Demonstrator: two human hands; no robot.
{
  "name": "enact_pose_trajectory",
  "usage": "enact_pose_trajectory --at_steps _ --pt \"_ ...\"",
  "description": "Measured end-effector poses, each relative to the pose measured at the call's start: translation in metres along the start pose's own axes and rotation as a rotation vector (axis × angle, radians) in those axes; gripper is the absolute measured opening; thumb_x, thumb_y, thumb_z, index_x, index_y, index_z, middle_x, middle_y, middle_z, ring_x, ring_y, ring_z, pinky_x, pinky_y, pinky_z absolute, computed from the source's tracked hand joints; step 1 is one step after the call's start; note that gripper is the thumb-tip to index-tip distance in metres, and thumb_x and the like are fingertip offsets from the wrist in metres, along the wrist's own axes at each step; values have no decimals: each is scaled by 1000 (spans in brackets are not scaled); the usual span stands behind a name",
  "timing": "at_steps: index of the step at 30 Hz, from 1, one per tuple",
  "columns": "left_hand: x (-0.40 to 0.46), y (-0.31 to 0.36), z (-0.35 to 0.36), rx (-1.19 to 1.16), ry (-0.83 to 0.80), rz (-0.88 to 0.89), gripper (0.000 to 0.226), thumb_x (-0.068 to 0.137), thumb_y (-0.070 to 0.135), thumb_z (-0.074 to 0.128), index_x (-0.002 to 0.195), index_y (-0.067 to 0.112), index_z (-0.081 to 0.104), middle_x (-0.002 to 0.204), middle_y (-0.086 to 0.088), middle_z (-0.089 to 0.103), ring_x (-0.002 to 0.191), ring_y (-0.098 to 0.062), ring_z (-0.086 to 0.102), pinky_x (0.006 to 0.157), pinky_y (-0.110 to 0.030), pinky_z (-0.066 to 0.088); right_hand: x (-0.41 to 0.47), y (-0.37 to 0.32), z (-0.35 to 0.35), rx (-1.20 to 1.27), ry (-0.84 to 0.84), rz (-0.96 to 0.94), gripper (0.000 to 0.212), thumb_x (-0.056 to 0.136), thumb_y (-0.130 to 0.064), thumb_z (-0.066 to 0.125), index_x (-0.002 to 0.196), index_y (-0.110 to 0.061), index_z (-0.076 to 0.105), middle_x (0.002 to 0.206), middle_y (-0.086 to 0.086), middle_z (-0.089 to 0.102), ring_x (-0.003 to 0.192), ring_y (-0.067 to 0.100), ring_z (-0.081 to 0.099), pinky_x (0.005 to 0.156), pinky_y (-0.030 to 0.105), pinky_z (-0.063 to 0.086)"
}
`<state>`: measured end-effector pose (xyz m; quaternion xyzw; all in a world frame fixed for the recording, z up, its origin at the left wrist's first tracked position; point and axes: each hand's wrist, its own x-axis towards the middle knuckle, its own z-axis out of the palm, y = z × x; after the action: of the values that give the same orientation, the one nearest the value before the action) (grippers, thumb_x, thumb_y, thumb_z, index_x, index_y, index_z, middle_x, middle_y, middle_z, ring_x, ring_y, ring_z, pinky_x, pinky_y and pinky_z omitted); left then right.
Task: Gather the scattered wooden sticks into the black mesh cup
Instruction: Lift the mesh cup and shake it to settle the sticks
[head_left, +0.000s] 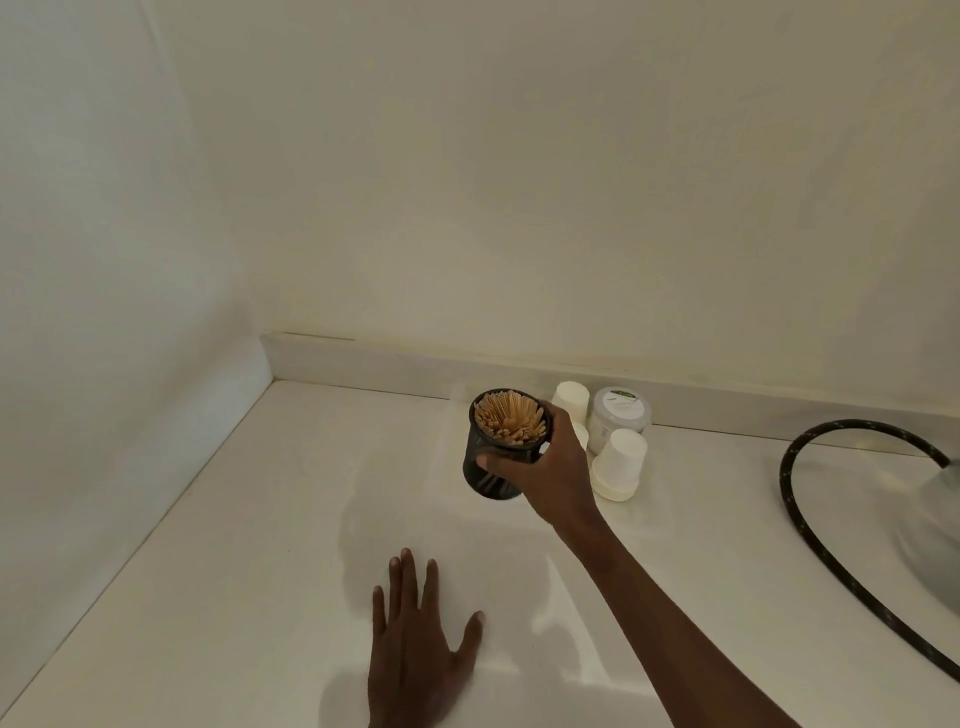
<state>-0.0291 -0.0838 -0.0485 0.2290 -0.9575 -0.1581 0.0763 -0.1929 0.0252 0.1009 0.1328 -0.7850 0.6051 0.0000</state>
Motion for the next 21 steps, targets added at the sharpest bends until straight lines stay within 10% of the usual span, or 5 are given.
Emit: enact_pose_trajectory --at_steps 21 --pt "0 -3 4 4 5 15 88 84 79 16 155 27 12 162 2 -15 147 -13 -21 122 -36 -7 101 72 68 -127 141 58 107 61 -23 91 146 -13 27 139 8 50 126 27 50 104 43 48"
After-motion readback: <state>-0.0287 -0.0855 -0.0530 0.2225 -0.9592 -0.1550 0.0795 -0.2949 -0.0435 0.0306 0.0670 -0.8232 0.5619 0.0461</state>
